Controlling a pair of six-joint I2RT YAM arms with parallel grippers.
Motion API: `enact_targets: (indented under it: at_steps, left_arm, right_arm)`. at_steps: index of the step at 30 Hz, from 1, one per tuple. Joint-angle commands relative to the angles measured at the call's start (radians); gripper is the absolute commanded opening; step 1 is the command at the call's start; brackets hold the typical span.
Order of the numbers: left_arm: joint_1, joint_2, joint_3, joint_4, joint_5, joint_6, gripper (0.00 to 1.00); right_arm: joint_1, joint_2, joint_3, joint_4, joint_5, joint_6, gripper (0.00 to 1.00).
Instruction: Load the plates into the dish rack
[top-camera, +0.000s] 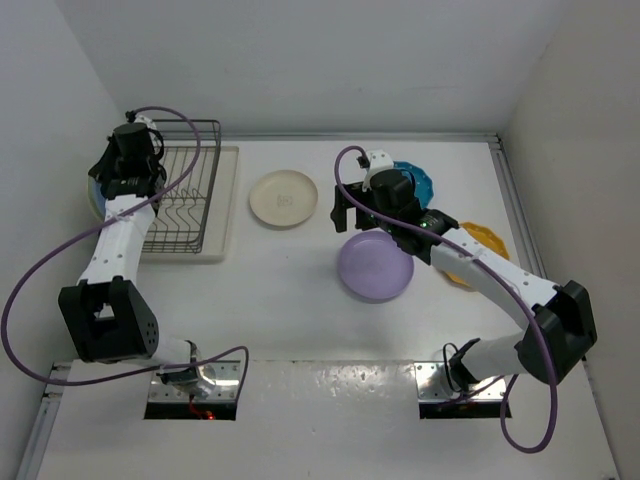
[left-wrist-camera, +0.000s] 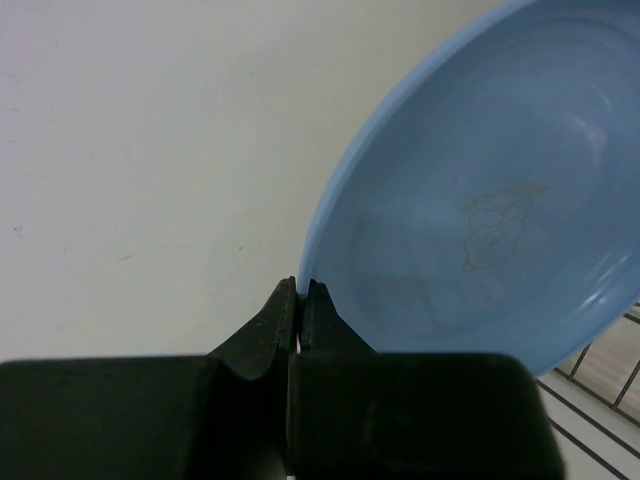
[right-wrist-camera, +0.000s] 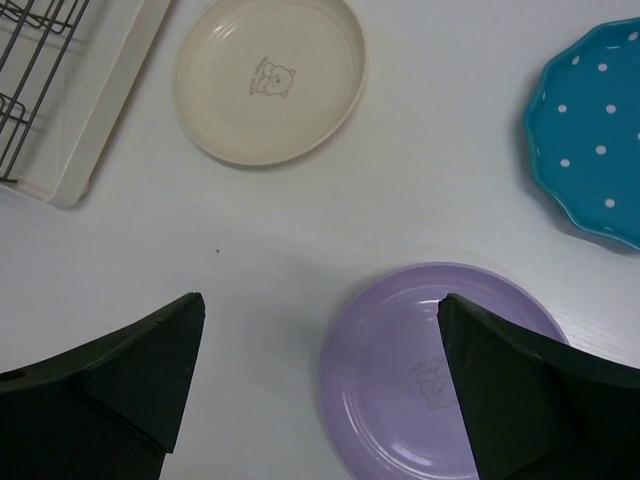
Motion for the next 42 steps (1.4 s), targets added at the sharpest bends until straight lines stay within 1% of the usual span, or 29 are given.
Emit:
enact_targets:
  at_steps: [1,4,8,13,15,17,24,29,32,36,39,42]
  left_arm:
    - [0.011,-0.013,-0.032,0.157,-0.055,0.039,0.00]
    - [0.011,-0.003,-0.008,0.148,-0.043,0.013,0.00]
    - [0.011,0.010,0.014,0.139,-0.063,0.013,0.00]
    - [0.011,0.010,0.081,0.116,-0.063,0.013,0.00]
    - [0.011,0.010,0.081,0.107,-0.063,0.013,0.00]
    - [0.011,0.020,0.048,0.096,-0.040,-0.001,0.00]
    - [0.011,0.042,-0.066,0.117,-0.050,-0.026,0.00]
    - [0.011,0.074,-0.084,0.117,-0.050,-0.049,0.00]
    - [0.001,0.083,-0.095,0.077,-0.023,-0.079,0.00]
    - [-0.010,0.083,-0.106,0.065,-0.046,-0.099,0.00]
    - [-0.010,0.092,-0.043,0.096,-0.109,-0.099,0.00]
    - [-0.010,0.093,0.026,0.096,-0.129,-0.099,0.00]
  right_arm:
    - [-0.003,-0.011,0.032,-0.004,0.012,-0.022,1.00]
    - [-0.003,-0.016,0.032,-0.007,0.018,-0.022,1.00]
    - [-0.006,-0.009,0.029,-0.001,0.018,-0.021,1.00]
    - [-0.006,-0.005,0.029,0.002,0.020,-0.030,1.00]
    - [-0.008,0.004,0.033,0.002,0.020,-0.030,1.00]
    - [-0.004,0.004,0.030,0.005,0.020,-0.033,1.00]
    - [-0.015,-0.011,0.014,0.004,0.030,-0.048,1.00]
    - [-0.021,-0.025,0.001,0.004,0.038,-0.047,1.00]
    - [-0.021,-0.029,-0.003,0.004,0.039,-0.044,1.00]
    - [-0.023,-0.034,-0.011,0.005,0.044,-0.039,1.00]
    - [-0.021,-0.032,-0.011,0.007,0.041,-0.044,1.00]
    - [-0.021,-0.029,-0.010,0.004,0.044,-0.047,1.00]
